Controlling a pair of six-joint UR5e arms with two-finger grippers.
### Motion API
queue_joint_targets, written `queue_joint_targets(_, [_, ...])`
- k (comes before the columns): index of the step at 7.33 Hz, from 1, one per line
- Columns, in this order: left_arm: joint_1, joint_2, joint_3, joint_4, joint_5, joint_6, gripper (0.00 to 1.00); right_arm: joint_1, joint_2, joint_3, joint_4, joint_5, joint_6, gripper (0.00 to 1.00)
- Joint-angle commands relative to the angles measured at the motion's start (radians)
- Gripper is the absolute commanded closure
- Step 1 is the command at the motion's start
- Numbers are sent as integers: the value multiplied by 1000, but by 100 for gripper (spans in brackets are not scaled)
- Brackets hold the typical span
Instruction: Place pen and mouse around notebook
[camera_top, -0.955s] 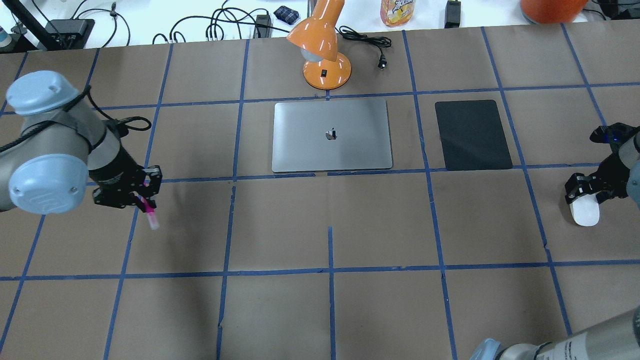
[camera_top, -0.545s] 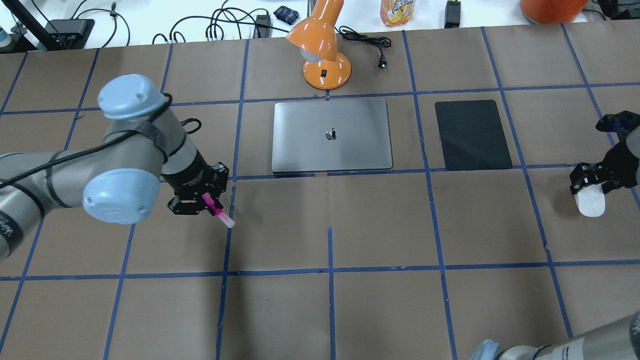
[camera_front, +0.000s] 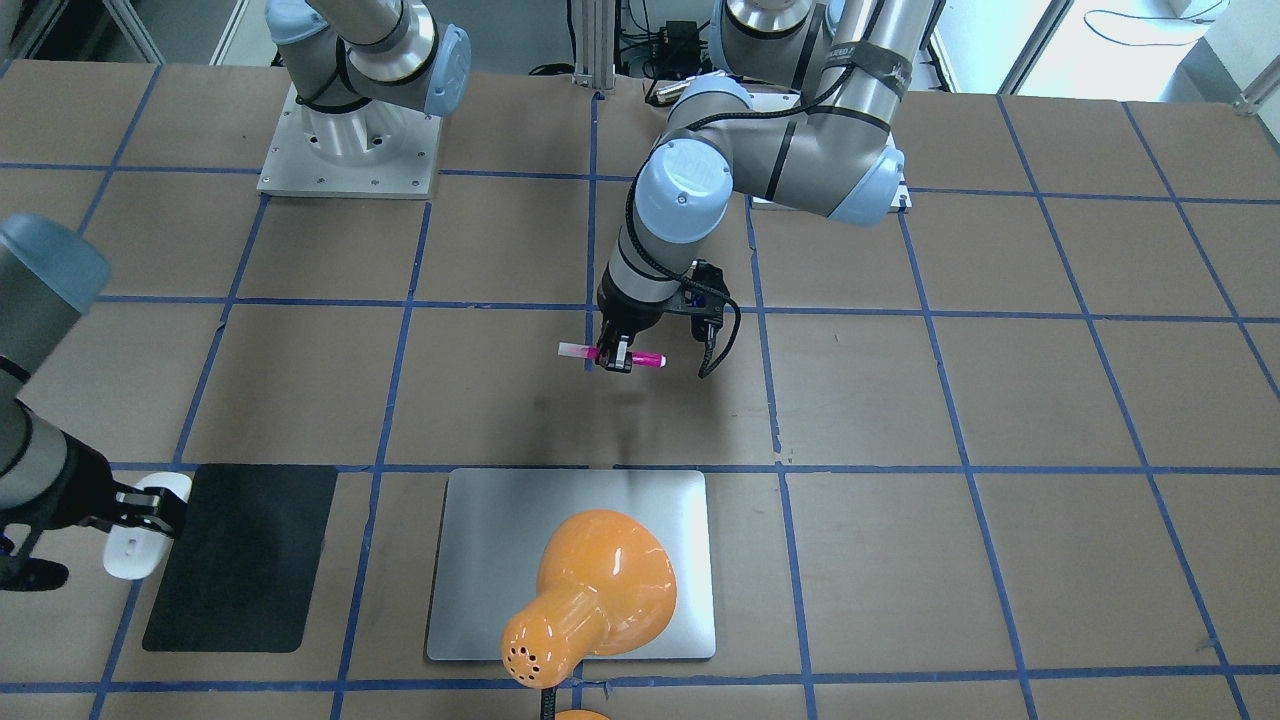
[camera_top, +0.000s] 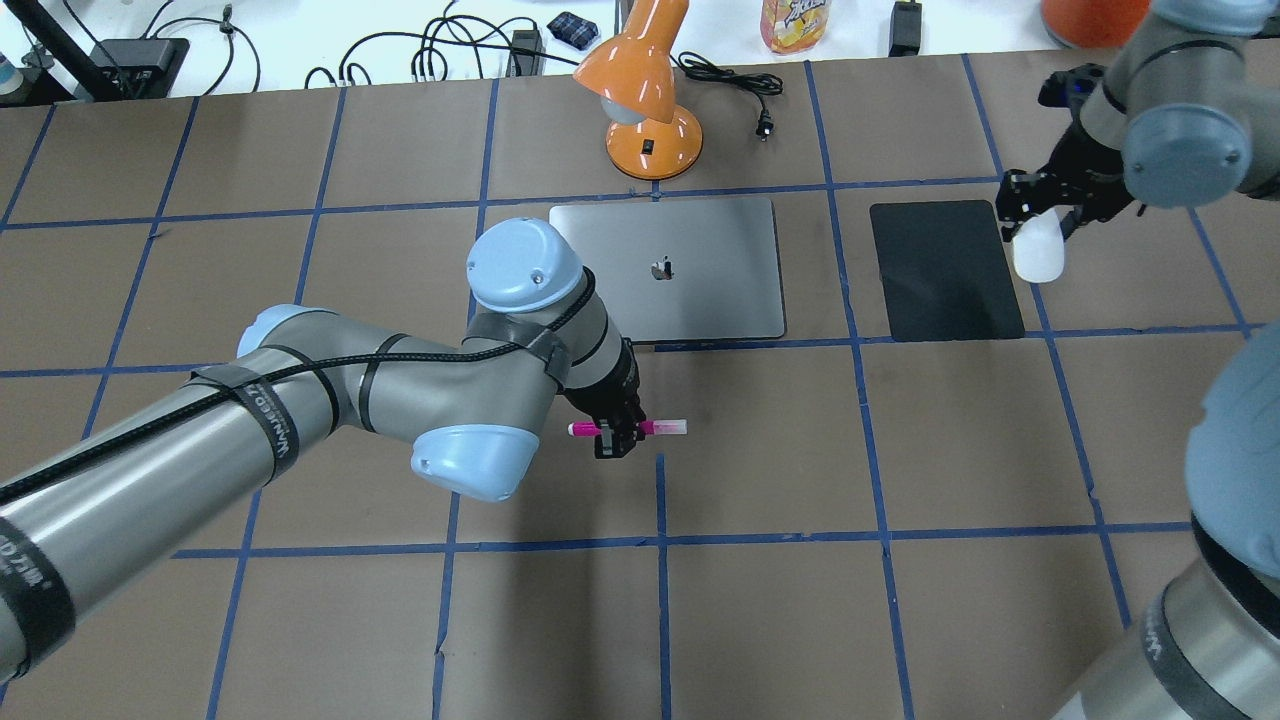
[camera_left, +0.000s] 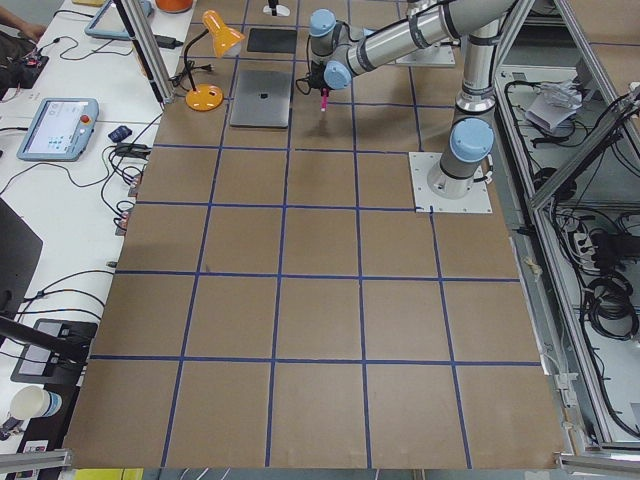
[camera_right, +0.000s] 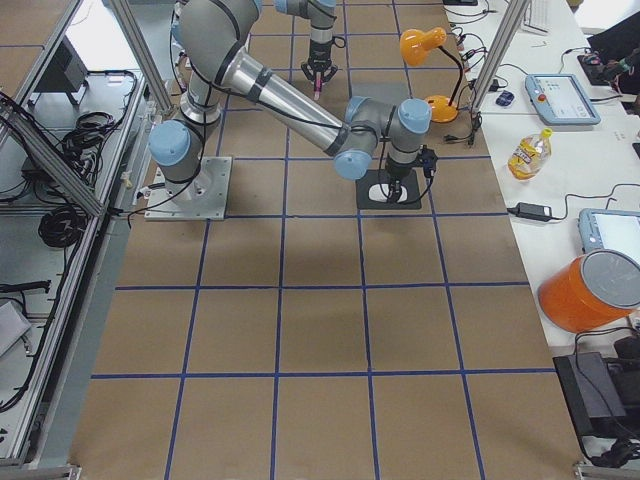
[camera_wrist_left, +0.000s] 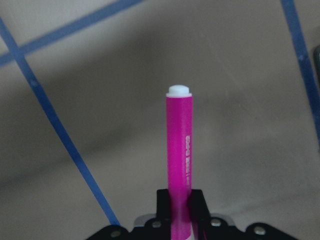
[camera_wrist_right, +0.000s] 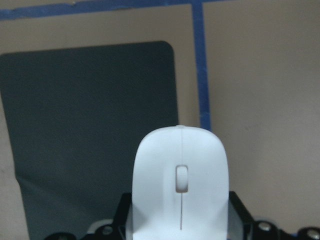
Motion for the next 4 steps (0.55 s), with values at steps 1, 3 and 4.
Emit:
queue_joint_targets(1, [-19, -99, 84, 10, -17, -206, 100, 69, 76, -37, -57, 2, 120, 65])
queue_joint_targets(3, [-28, -147, 111, -29, 7, -217, 100, 76, 78, -19, -48, -3, 128, 65])
queue_joint_targets(4, [-40, -158, 106, -30, 35, -216, 100, 79, 72, 5, -51, -24, 107, 64])
